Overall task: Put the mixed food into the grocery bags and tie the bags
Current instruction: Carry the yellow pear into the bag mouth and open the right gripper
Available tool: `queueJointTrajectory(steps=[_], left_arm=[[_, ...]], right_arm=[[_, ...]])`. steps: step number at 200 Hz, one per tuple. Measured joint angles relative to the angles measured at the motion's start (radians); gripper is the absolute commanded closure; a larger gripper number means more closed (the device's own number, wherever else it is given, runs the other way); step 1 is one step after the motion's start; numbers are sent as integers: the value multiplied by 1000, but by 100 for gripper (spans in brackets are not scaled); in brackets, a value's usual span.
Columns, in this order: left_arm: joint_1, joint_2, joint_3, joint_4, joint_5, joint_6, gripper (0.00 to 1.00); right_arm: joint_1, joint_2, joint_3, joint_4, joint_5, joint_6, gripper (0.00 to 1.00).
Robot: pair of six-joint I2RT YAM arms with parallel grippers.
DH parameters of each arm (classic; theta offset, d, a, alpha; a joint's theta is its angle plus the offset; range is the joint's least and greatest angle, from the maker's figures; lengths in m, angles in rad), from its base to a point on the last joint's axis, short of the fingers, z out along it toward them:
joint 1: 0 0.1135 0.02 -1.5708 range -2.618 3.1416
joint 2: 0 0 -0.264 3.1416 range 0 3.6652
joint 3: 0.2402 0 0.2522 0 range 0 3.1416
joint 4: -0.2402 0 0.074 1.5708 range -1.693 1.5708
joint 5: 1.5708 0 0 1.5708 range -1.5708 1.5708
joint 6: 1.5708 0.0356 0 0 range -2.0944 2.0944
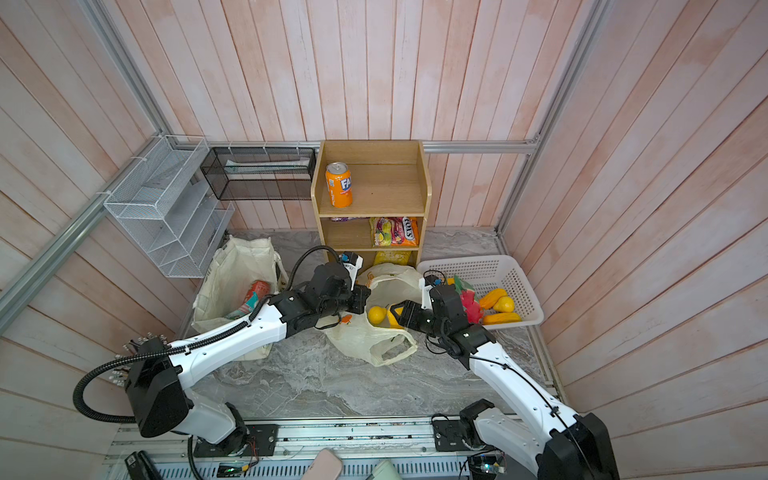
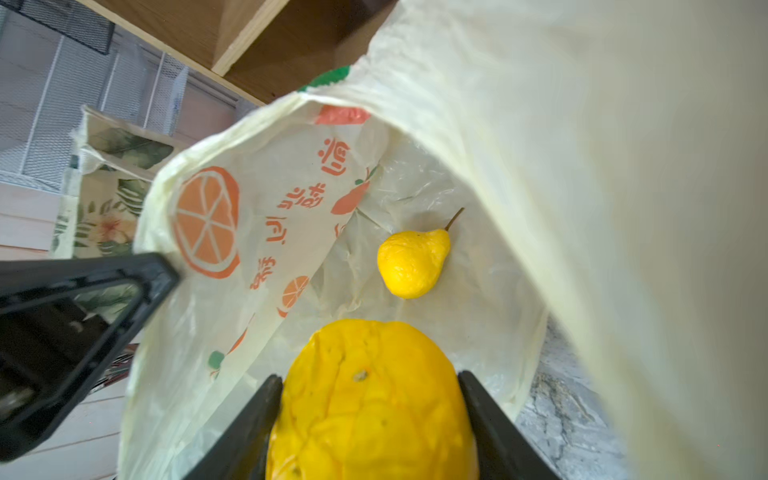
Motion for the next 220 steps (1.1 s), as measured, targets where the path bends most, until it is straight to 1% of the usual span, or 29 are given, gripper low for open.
queueJointTrajectory(steps=[42,52,56,66,78,89,100,119,140,161,204,220], left_arm=[[0,0,3,-7,3,0,100],[0,0,4,-7,3,0,100],[0,0,5,-6,4,0,100],[0,1,5,-6,4,0,100],[0,3,5,-5,4,0,100],[0,5,5,-3,5,0,100],[0,7,5,0,5,-1,100],[2,8,5,6,-2,-4,100],[11,9,6,20,1,-11,100],[17,10,6,24,5,-20,100],[41,10,6,38,8,-27,100],[43,10,7,39,7,-27,100]], right_arm=[[5,150,10,130,21,11,54],[9,193,18,159,21,17,52],[11,209,24,169,21,21,50],[18,252,45,186,22,25,37],[31,301,87,196,20,27,27],[45,340,135,200,16,18,22],[58,371,187,199,10,6,20],[68,380,229,193,3,-15,17],[67,369,229,173,-6,-35,16],[67,331,229,127,-29,-55,20],[54,138,239,16,-53,-89,30],[35,66,262,-16,-61,-97,32]])
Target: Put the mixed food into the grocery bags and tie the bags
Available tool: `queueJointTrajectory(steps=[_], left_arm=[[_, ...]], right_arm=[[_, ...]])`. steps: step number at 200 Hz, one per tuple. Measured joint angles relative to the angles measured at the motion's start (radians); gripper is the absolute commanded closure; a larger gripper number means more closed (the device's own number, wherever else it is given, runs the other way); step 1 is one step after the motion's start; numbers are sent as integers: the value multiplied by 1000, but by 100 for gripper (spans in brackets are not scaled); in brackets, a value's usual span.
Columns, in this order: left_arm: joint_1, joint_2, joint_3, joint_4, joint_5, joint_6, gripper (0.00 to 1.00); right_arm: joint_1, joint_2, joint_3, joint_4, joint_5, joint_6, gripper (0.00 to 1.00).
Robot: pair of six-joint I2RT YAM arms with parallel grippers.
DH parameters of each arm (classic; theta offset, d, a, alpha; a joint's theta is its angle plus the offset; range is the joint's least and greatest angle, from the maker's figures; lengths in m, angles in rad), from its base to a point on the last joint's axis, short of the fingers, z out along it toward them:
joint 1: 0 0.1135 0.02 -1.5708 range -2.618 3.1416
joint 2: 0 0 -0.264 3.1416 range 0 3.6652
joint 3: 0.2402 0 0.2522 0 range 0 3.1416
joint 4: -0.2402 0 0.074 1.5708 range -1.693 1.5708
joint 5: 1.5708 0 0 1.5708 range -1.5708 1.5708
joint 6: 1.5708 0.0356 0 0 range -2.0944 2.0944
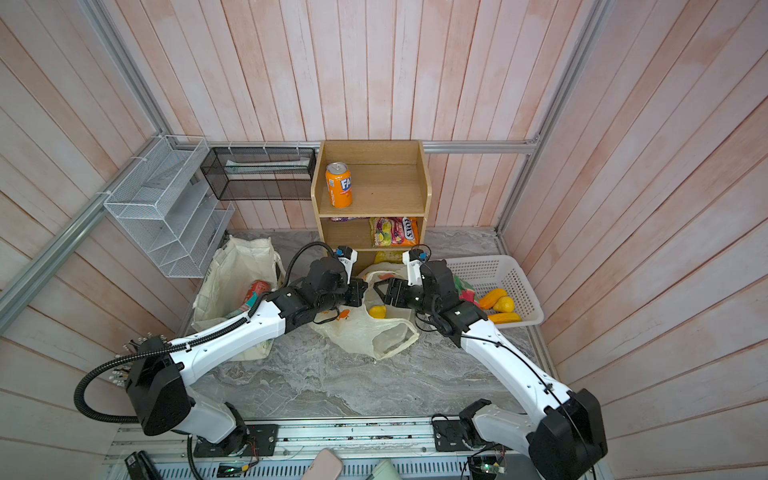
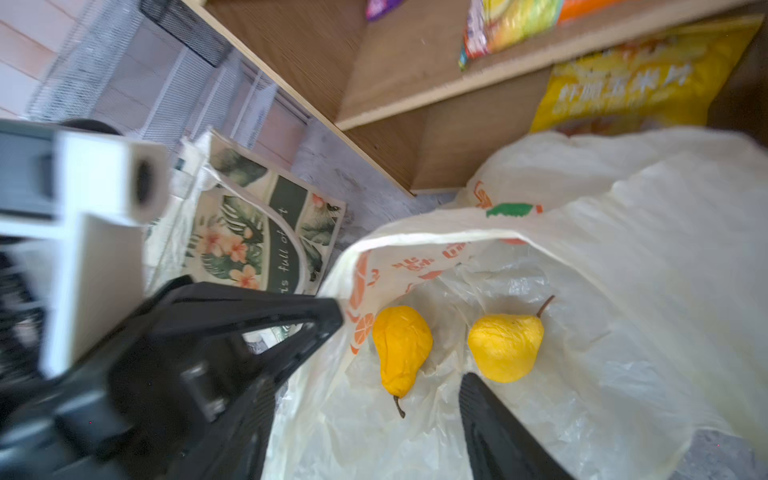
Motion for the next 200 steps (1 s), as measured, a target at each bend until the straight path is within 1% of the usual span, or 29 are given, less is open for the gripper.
queueJointTrajectory(steps=[26,52,72,112,133,159,170,178,179,180,182,189,194,200], left_arm=[[0,0,0,0,0,0,100],[0,0,0,0,0,0,100],[0,0,0,0,0,0,100],[0,0,0,0,0,0,100],[0,0,0,0,0,0,100],[0,0,0,0,2,0,100],[0,0,0,0,5,0,100],[0,0,0,0,8,0,100],[0,0,0,0,8,0,100],[0,0,0,0,8,0,100],[0,0,1,0,8,0,100],[0,0,2,-1,10,0,100],[0,0,3,-1,11,0,100],[0,0,6,-2,14,0,100]], right_arm=[[-92,-96,36,-46,-1,-20,32],[-212,-154,37,-111,14,-64,21],[-272,-166,25,-157,51,-118,18],[-281,-167,-51,-204,104,-201,17],[-281,-167,-85,-207,108,-216,18],[-280,-166,-117,-198,108,-226,21],[-280,-161,-132,-189,108,-227,26],[-280,-152,-139,-181,108,-234,38],[-280,-151,-139,-181,108,-235,38],[-280,-148,-140,-179,107,-231,43],[-280,-147,-141,-179,107,-225,44],[-279,-133,-141,-174,106,-230,56],[-279,-123,-140,-169,102,-232,68],[-278,-113,-136,-169,98,-237,80]])
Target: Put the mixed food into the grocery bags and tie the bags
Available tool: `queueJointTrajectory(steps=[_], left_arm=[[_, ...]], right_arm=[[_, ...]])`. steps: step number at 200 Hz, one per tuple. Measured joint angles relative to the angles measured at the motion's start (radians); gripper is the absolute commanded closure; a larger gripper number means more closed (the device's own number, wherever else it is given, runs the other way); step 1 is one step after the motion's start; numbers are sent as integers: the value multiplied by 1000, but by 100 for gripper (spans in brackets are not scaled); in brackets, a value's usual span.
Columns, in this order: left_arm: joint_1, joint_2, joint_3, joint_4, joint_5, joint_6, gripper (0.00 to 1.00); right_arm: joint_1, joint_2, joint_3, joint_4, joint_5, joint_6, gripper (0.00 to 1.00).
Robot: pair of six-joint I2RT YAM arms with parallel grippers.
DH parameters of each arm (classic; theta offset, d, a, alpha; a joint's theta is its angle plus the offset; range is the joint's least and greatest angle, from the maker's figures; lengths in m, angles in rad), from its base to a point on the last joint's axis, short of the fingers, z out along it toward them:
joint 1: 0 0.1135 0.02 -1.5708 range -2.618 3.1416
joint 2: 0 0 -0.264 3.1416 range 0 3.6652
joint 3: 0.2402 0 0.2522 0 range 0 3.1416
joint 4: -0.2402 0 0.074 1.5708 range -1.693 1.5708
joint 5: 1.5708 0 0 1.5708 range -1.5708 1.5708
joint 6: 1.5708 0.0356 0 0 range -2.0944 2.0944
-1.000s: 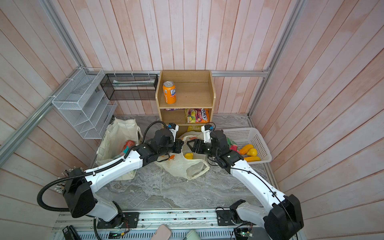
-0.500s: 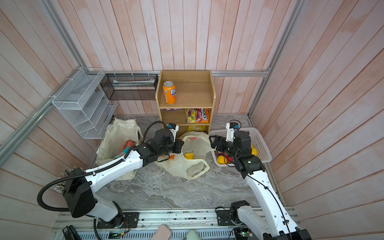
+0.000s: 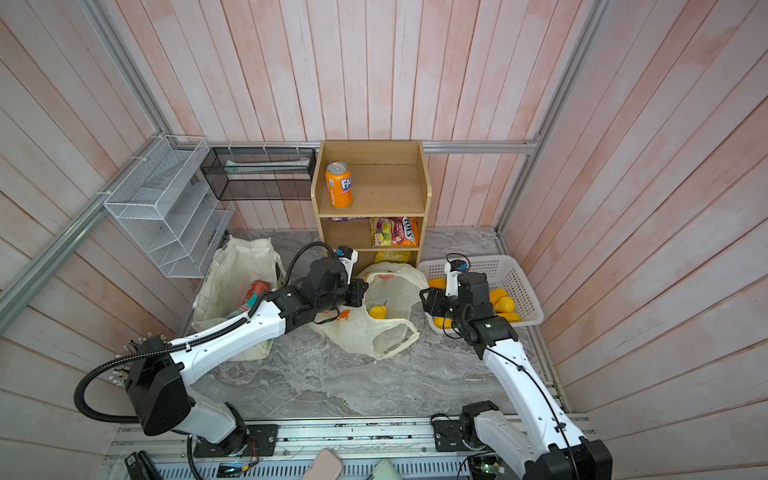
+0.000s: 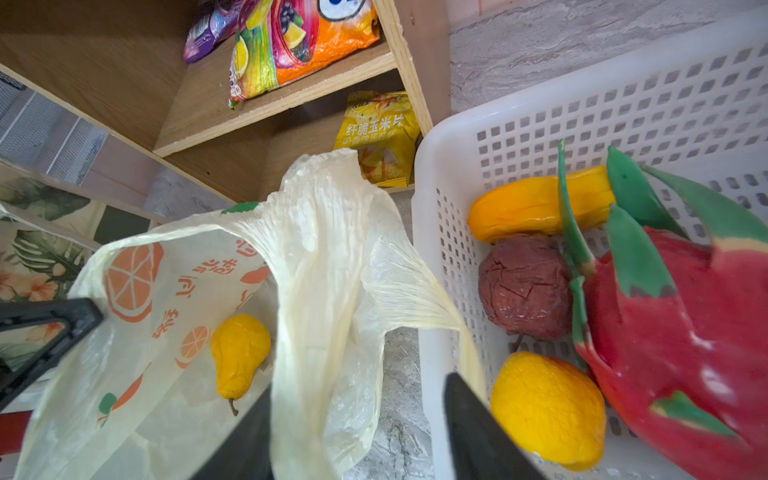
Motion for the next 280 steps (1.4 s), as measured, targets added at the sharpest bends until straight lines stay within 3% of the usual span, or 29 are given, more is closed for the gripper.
queueJointTrajectory(steps=[15,70,105,118,143,162,183,204,238,280], left_arm=[[0,0,14,-10,13,0,100],[14,25,237,-71,81,18,100],[62,78,358,-99,118,55,100],[86,103,381,-114,137,72,88],[137,143,400,-145,160,101,51],[177,150,400,-171,174,118,34],[217,142,399,-179,175,129,21],[240,91,368,-175,173,137,17],[232,-105,205,-126,193,120,15],[64,-263,18,-89,158,117,15]], right_arm=[[10,24,29,-10,-12,5,100],[182,8,330,-55,-42,84,100],[224,-45,363,-48,-38,194,100],[224,-53,346,-42,-29,228,100],[224,-52,299,-35,-12,272,100],[224,-39,283,-36,5,286,100],[221,-24,283,-29,18,293,100],[212,-6,284,-19,21,296,100],[206,19,291,-2,21,301,100],[199,23,293,7,22,301,100]])
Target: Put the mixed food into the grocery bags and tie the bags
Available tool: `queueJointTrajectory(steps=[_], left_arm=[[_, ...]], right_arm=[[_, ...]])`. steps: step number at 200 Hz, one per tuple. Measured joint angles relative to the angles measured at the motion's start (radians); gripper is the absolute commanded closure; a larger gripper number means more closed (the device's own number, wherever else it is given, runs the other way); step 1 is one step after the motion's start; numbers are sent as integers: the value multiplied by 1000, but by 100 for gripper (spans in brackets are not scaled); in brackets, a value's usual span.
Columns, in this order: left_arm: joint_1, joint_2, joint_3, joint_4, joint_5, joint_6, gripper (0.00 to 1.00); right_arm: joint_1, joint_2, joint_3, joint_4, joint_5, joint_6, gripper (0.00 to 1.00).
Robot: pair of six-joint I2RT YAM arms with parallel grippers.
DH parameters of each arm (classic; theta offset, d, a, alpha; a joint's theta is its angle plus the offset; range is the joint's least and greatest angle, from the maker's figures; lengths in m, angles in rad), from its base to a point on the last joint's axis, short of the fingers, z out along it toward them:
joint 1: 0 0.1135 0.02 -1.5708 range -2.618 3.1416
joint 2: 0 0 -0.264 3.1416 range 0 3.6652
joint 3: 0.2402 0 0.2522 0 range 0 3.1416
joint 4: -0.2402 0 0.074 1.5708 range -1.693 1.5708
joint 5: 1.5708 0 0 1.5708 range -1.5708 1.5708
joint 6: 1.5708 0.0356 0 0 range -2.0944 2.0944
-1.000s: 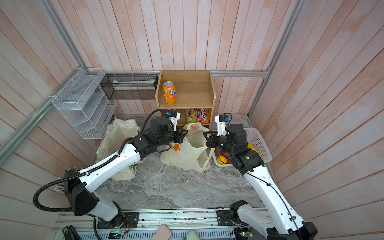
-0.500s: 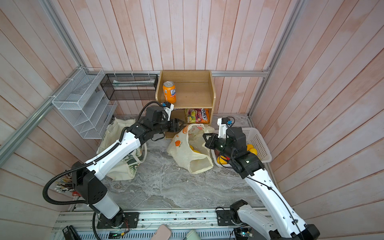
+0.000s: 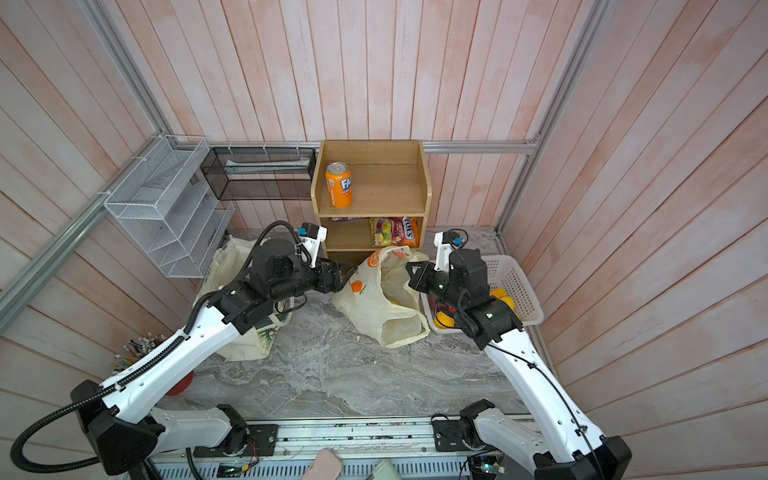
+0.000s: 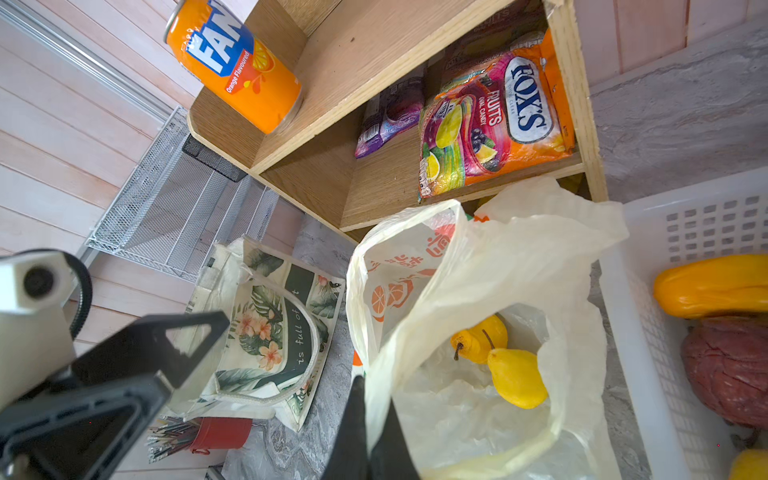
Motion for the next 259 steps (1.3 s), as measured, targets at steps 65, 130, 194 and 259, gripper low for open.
queueJointTrajectory(steps=[65,130,194,259], left_arm=[[-430,83,11,-63,-156,73,15],[-572,301,67,-102,-283,174,15],[-566,403,109,-85,-357,213,15],[-518,488,111,-35,-391,208,42]], right_arm=[[-17,0,0,11,2,12,100],[-27,-8,-8,12,2,26,100],[-33,-19,-23,18,-6,32,100],[-33,-19,-25,21,-15,37,100]])
